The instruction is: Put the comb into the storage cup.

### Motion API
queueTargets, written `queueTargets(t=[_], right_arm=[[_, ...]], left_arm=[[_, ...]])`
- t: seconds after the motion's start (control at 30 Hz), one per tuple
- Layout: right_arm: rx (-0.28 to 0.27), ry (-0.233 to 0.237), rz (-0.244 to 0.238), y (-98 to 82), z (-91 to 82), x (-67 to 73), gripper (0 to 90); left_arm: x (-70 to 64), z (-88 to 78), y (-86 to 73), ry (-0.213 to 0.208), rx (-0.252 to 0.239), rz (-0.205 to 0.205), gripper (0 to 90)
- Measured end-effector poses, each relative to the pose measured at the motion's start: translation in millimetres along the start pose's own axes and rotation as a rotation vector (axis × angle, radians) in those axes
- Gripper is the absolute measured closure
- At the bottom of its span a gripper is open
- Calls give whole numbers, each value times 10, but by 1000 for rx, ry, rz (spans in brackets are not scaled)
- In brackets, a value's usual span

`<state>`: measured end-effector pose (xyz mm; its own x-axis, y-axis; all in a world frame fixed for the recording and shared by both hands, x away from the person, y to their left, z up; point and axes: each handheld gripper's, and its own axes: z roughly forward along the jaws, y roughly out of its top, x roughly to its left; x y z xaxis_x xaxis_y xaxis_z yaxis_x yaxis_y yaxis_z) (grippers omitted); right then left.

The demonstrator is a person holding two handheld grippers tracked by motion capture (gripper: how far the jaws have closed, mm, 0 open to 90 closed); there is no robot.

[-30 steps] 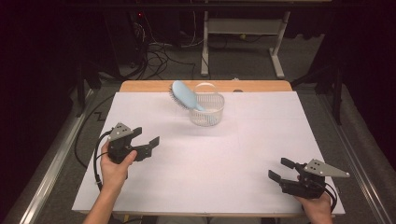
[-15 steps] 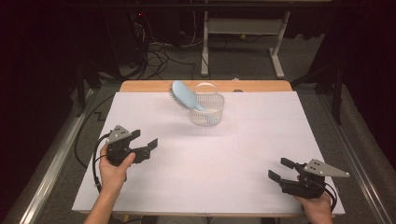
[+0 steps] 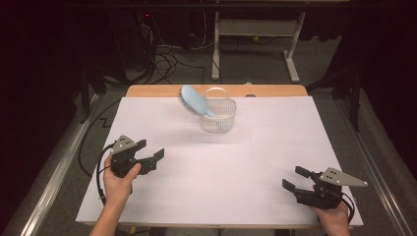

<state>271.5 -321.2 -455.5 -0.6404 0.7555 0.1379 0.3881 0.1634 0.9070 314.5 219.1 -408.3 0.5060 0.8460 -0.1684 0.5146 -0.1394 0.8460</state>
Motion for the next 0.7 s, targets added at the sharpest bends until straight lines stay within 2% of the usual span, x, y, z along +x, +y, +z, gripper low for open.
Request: queueTargets(t=[0.7], right_arm=[[1, 1, 0, 0, 3, 2, 261]], left_arm=[[46, -7, -109, 12, 6, -20, 229]])
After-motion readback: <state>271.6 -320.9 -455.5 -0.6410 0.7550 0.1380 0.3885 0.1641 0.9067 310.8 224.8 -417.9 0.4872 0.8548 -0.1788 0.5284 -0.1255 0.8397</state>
